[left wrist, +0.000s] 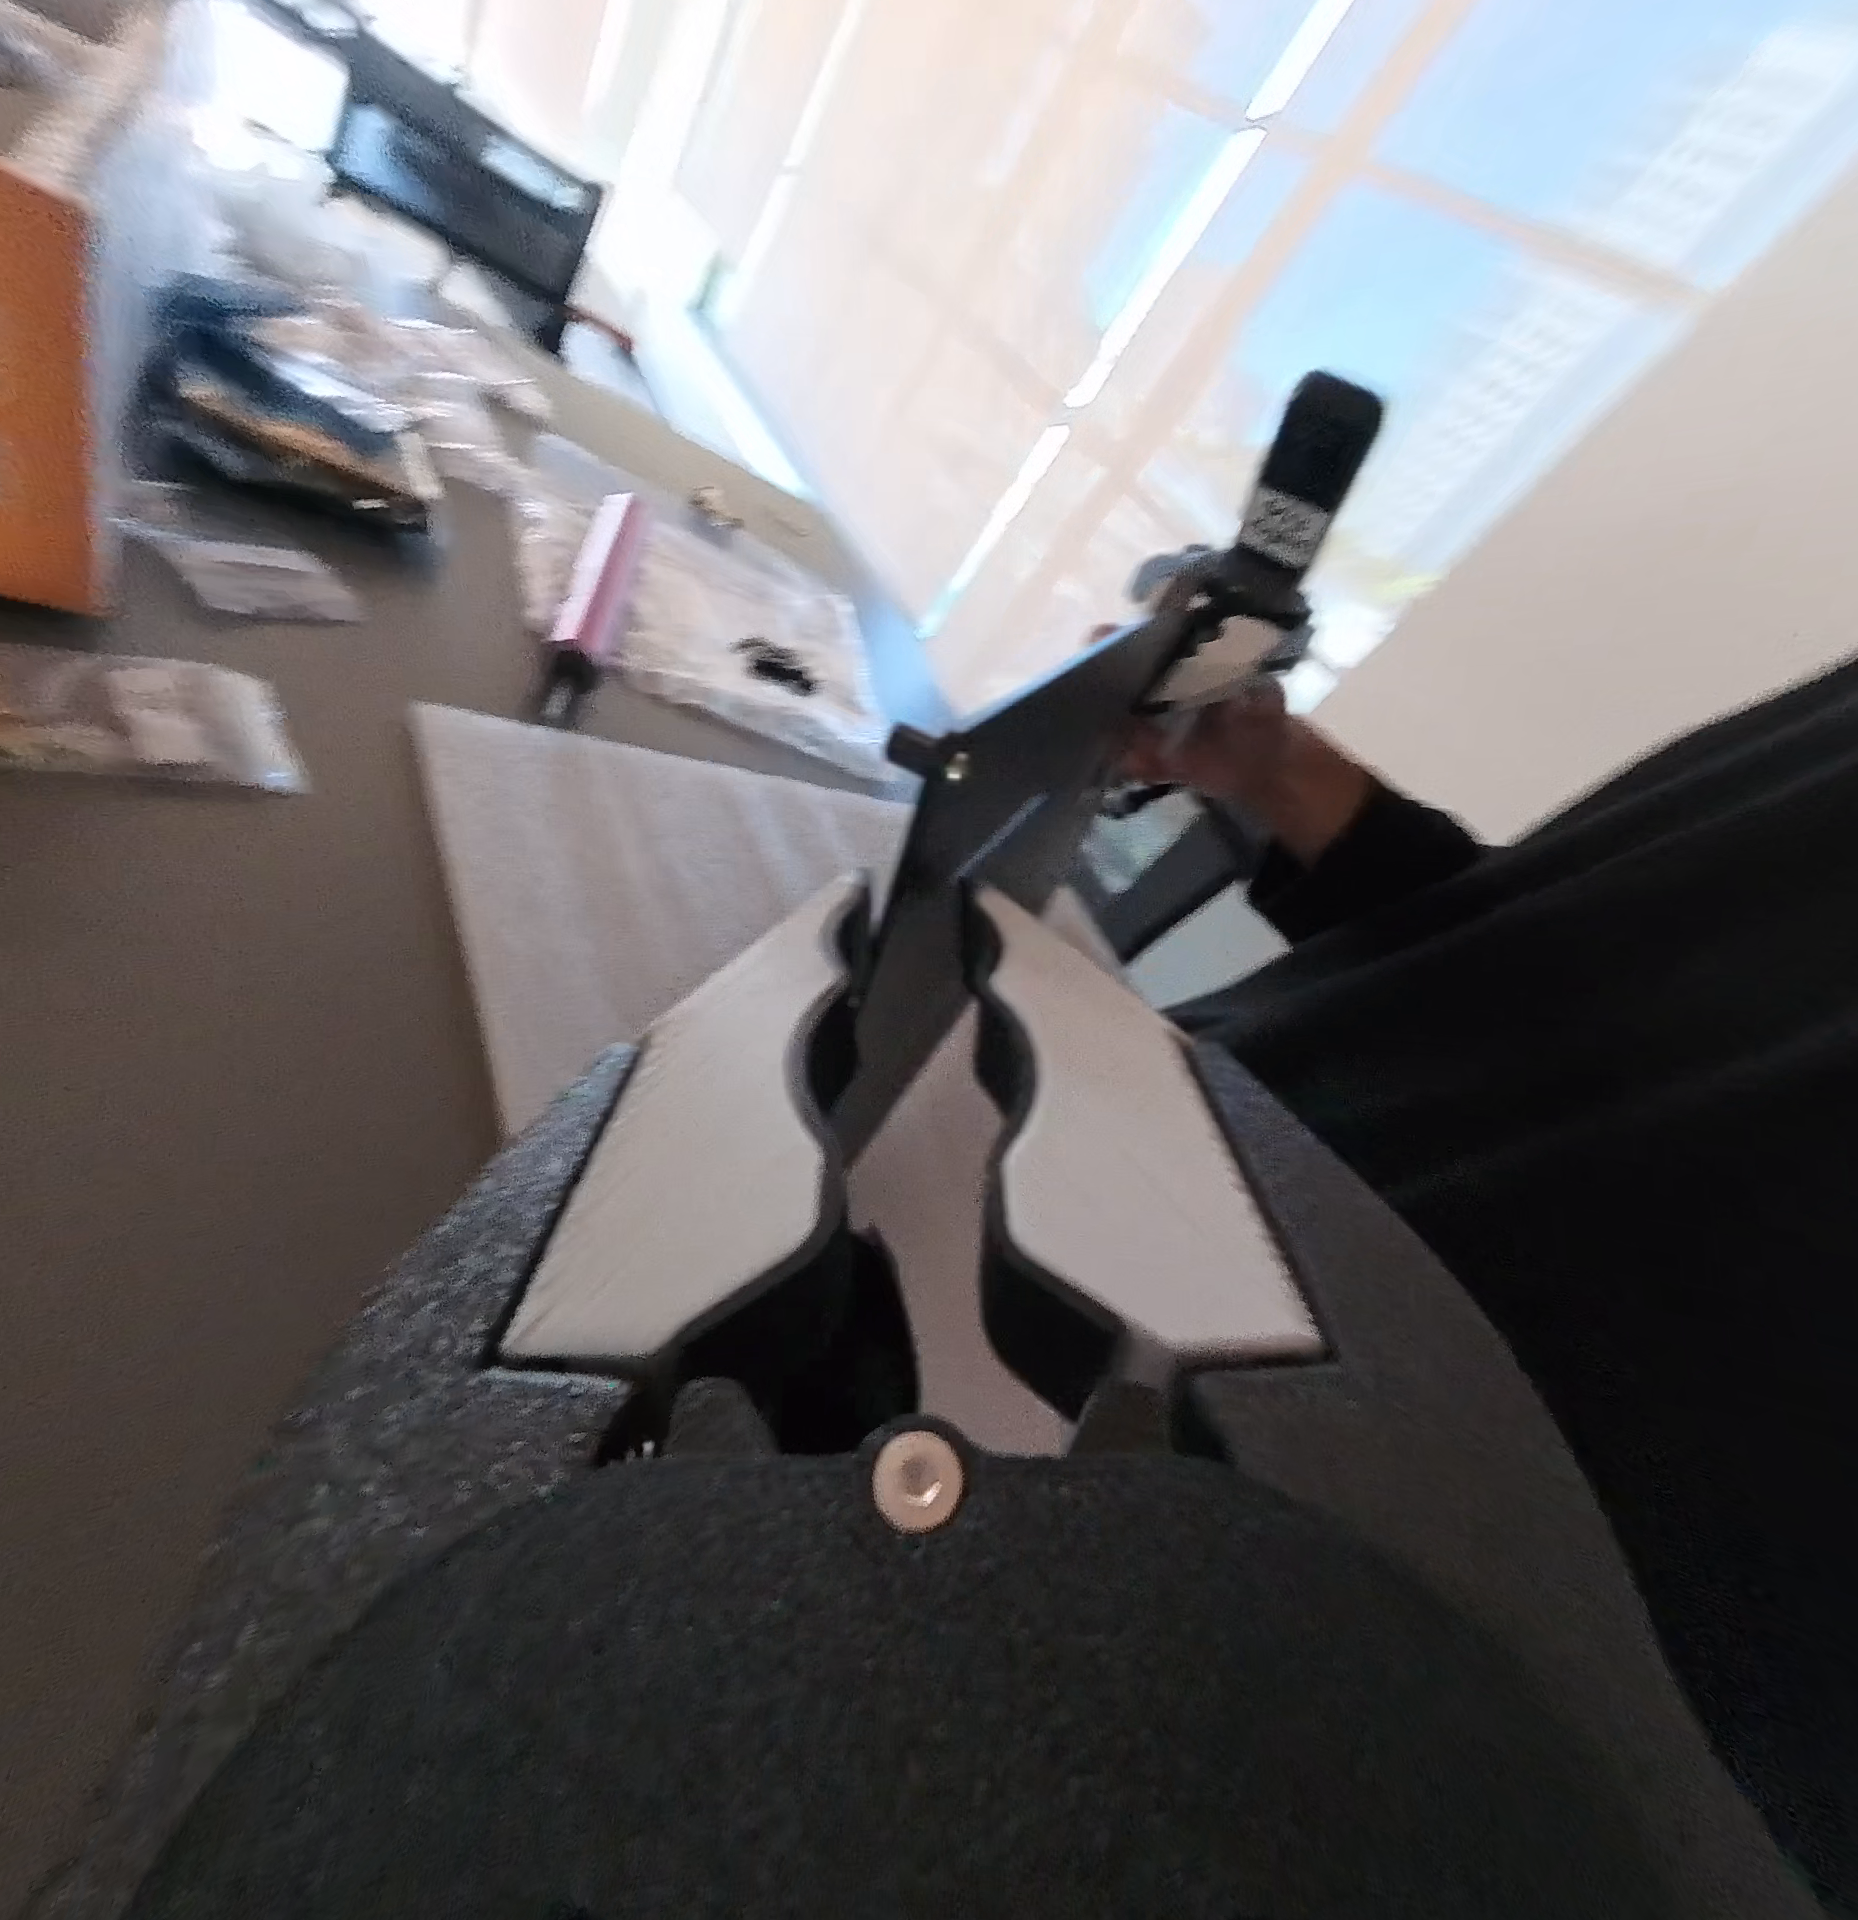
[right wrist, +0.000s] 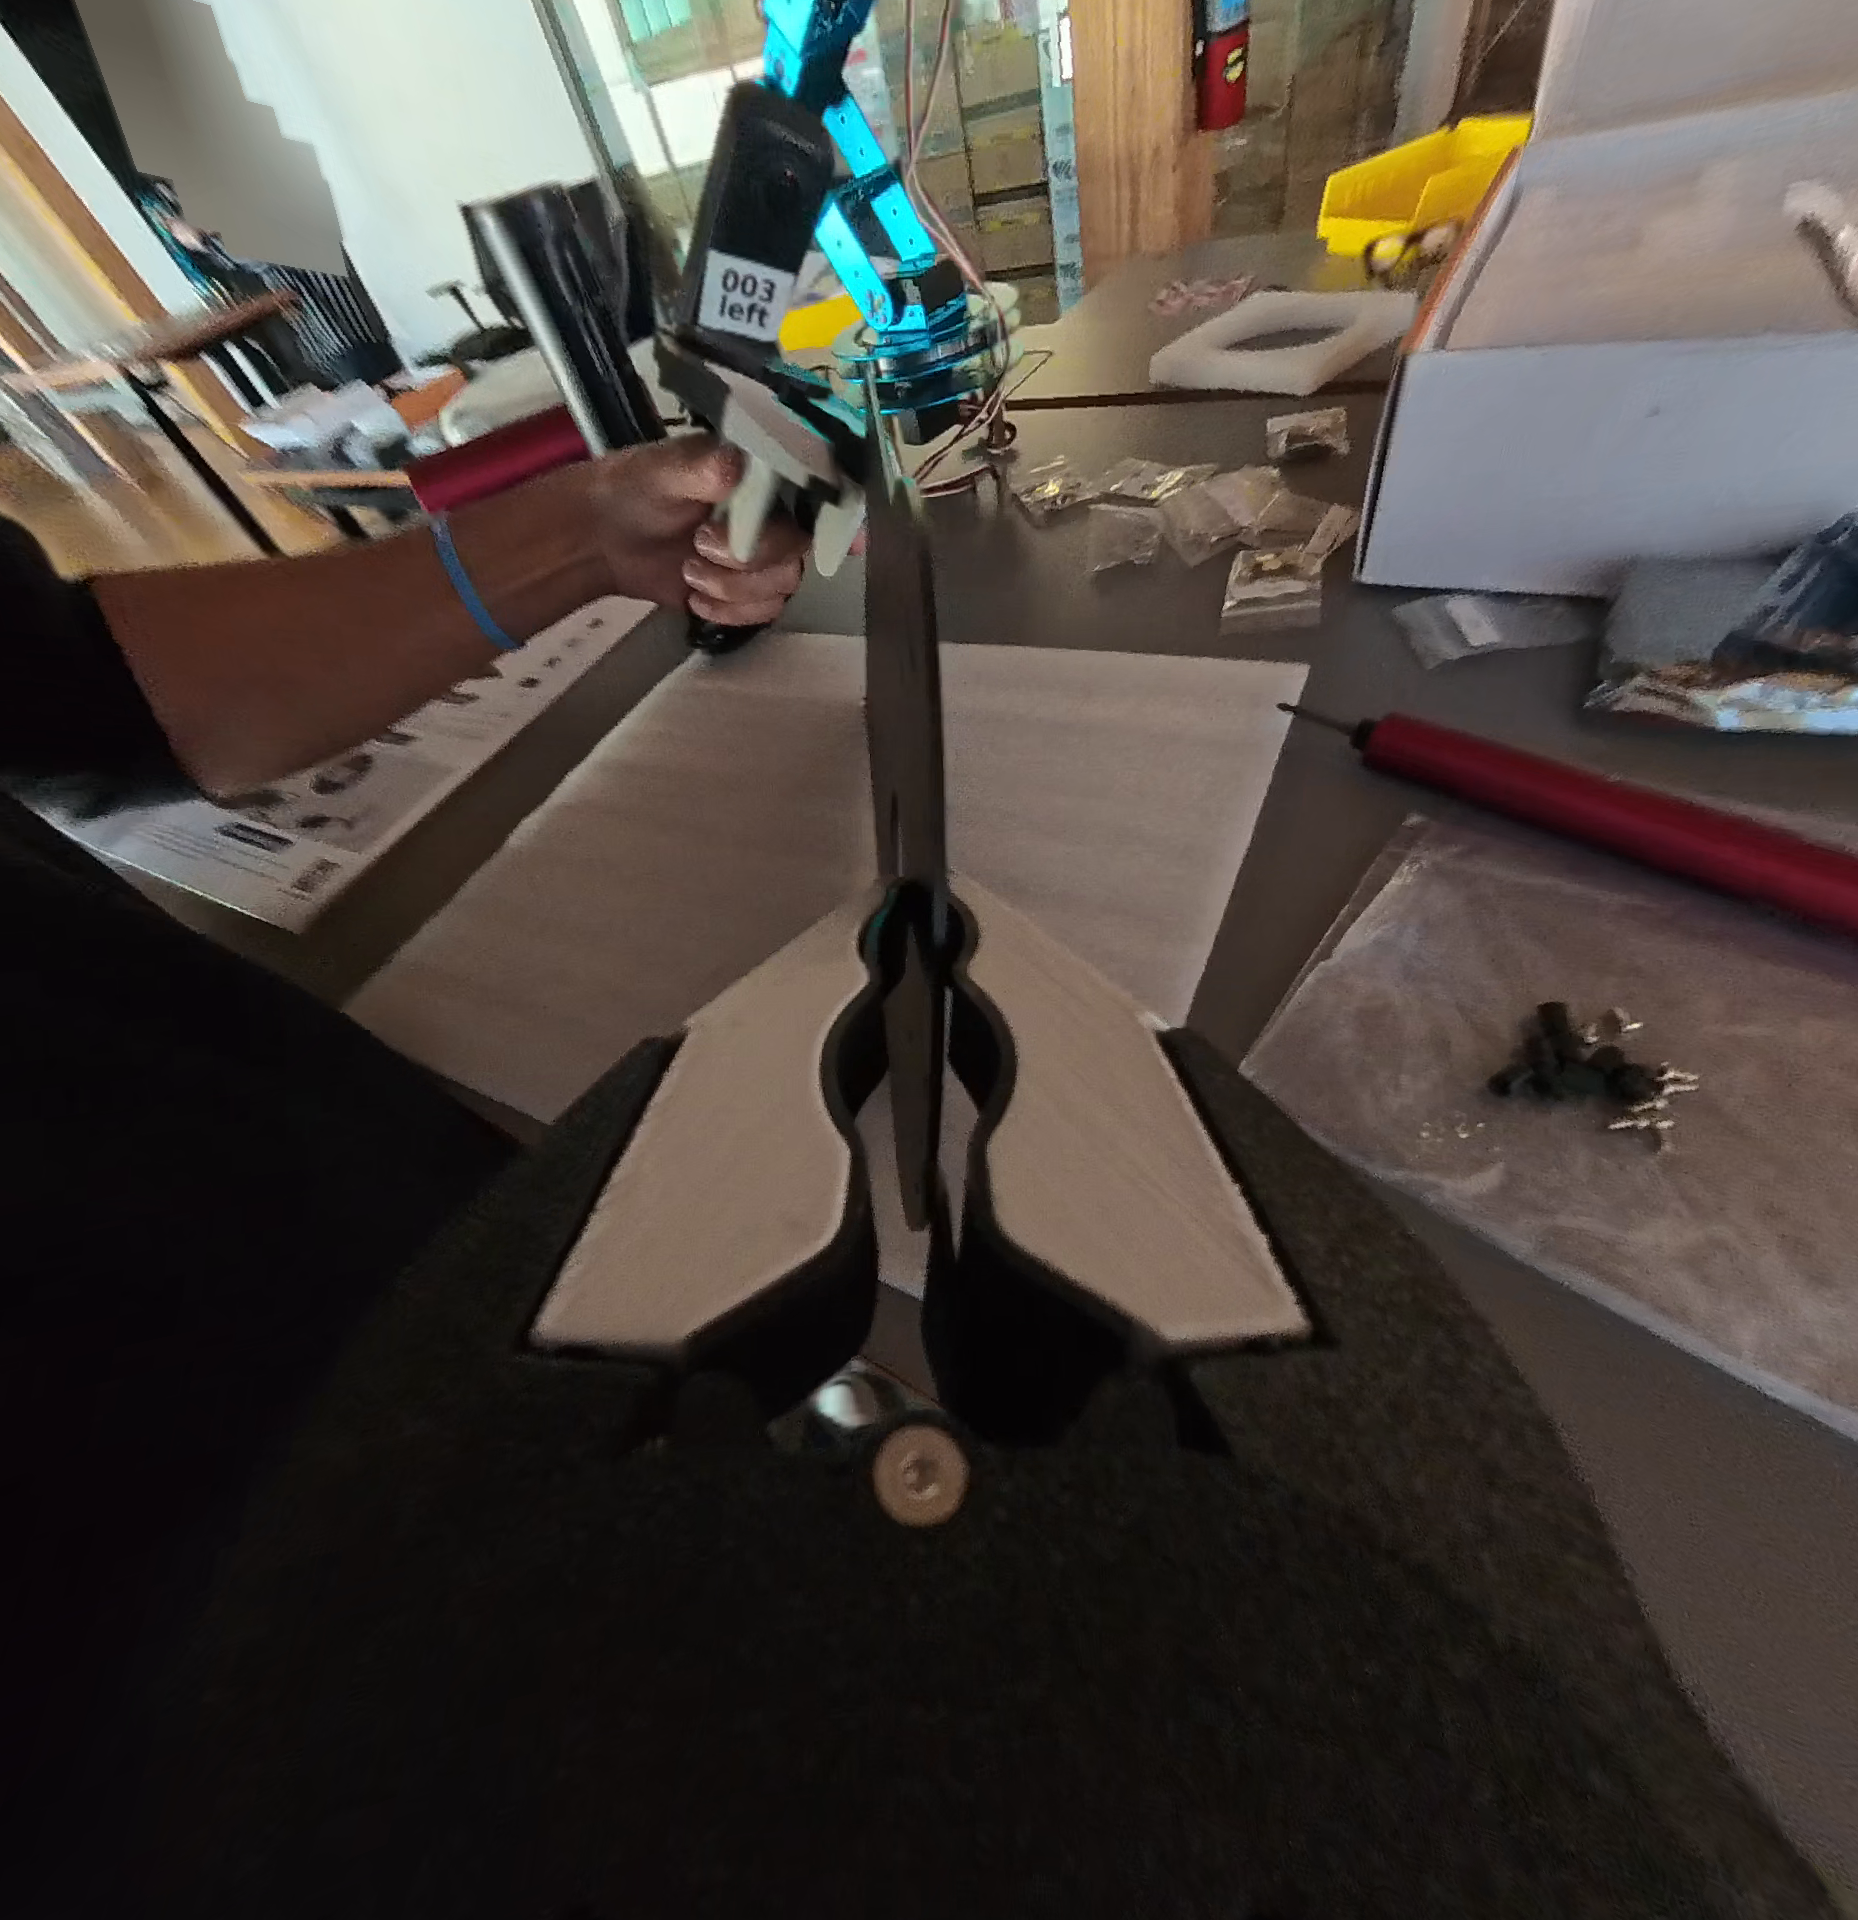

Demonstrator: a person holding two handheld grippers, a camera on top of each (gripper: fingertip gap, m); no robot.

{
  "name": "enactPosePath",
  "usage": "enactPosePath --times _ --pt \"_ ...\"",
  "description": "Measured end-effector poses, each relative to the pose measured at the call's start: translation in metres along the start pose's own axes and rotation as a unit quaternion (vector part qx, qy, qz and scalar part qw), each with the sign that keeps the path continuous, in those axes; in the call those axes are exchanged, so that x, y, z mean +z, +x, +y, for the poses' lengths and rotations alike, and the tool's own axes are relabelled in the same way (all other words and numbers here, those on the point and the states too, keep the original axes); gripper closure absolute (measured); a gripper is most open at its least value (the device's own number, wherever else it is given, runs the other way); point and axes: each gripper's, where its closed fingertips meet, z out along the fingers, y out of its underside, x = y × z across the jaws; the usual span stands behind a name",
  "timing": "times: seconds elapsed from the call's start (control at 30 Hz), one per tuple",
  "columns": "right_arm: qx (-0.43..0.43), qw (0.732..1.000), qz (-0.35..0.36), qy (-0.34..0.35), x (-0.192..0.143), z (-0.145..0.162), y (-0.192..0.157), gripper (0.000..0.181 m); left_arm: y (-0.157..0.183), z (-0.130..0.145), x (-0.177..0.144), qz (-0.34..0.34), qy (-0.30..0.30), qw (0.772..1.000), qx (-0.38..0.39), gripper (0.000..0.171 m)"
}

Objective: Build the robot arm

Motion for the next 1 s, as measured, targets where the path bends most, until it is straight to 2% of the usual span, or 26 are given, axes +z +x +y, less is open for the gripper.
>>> enactPosePath --times 0.07,0.17,0.23,0.33,0.47,0.63,0.73,0.87,1.0 --pt "0.071 0.997 -0.025 -0.007 0.001 -0.001 0.007 0.18 -0.01 -0.003 0.003 -0.037 -0.014 0.999 -0.006 0.159" --pt "0.1 0.994 -0.031 -0.003 0.001 -0.012 0.01 0.179 -0.001 -0.017 -0.002 -0.051 -0.018 0.998 -0.037 0.159" --pt "0.127 0.99 -0.065 0.0 0.002 -0.025 -0.002 0.179 0.019 -0.026 -0.015 -0.06 -0.024 0.996 -0.059 0.16" --pt "0.166 0.975 -0.149 -0.011 0.011 -0.032 -0.032 0.18 0.041 -0.025 -0.037 -0.1 -0.042 0.99 -0.09 0.16" --pt "0.165 0.972 -0.168 -0.01 0.027 -0.023 -0.038 0.18 0.047 -0.016 -0.054 -0.143 -0.043 0.985 -0.091 0.159" --pt "0.105 0.985 -0.132 -0.036 0.042 -0.003 -0.021 0.18 0.026 0.012 -0.058 -0.189 -0.025 0.977 -0.098 0.156" --pt "0.049 0.988 -0.146 -0.032 0.043 -0.005 -0.025 0.18 0.02 0.027 -0.058 -0.222 -0.011 0.97 -0.1 0.15" --pt "-0.04 0.987 -0.152 -0.046 0.042 -0.006 -0.03 0.18 0.023 0.028 -0.06 -0.251 0.067 0.961 -0.092 0.147" --pt "-0.085 0.983 -0.154 -0.054 0.041 -0.006 -0.033 0.179 0.024 0.038 -0.069 -0.322 0.15 0.929 -0.102 0.147"
